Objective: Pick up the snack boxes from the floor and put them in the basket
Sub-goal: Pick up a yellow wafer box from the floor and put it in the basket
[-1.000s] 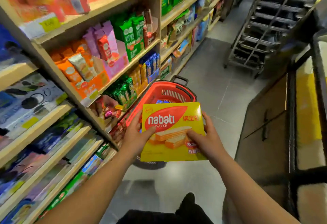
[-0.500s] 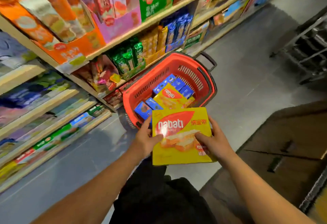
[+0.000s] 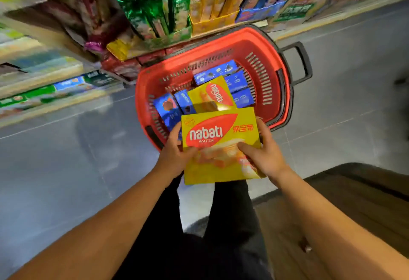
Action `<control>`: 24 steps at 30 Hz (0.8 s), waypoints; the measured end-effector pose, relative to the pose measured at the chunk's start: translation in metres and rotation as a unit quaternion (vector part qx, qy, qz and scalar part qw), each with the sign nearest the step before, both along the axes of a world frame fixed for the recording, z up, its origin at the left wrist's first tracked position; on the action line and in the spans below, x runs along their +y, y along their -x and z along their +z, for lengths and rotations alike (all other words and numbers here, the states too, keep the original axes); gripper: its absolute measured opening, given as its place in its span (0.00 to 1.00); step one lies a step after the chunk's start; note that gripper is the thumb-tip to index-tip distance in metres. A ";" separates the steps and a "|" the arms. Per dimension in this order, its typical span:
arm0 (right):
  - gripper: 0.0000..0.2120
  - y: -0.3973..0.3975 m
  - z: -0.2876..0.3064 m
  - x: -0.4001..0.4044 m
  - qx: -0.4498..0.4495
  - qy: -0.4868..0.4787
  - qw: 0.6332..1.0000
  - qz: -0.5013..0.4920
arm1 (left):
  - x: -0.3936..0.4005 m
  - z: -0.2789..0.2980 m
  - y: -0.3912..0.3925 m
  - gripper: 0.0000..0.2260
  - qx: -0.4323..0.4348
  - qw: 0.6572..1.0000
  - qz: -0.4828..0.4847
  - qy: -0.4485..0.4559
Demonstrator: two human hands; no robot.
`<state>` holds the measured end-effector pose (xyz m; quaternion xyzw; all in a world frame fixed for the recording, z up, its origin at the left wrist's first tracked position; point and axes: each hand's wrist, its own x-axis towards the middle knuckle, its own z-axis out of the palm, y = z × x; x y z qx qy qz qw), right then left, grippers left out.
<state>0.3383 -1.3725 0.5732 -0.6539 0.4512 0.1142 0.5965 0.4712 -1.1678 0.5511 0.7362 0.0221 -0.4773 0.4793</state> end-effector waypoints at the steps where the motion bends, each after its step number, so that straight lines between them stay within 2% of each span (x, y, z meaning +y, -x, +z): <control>1: 0.35 -0.002 -0.008 -0.012 0.002 0.004 1.000 0.004 | -0.009 -0.006 0.002 0.36 0.010 1.000 0.010 -0.003; 5: 0.34 -0.018 -0.059 -0.069 0.019 -0.005 0.997 0.073 | -0.051 -0.052 0.016 0.35 0.025 0.995 0.083 -0.048; 8: 0.40 -0.029 -0.098 -0.102 0.043 -0.013 0.995 0.093 | -0.078 -0.083 0.020 0.33 0.028 0.992 0.099 -0.075; 14: 0.39 -0.067 -0.196 -0.150 0.050 0.012 0.984 0.169 | -0.126 -0.172 0.000 0.37 -0.009 0.987 0.132 -0.092; 18: 0.44 -0.105 -0.263 -0.165 0.036 0.022 0.976 0.211 | -0.157 -0.220 -0.019 0.37 -0.016 0.977 0.197 -0.085; 20: 0.44 -0.115 -0.297 -0.165 0.029 0.026 0.975 0.221 | -0.164 -0.248 -0.028 0.35 -0.024 0.972 0.210 -0.102; 24: 0.43 -0.129 -0.330 -0.152 0.061 0.040 0.968 0.239 | -0.165 -0.273 -0.036 0.27 -0.002 0.968 0.204 -0.149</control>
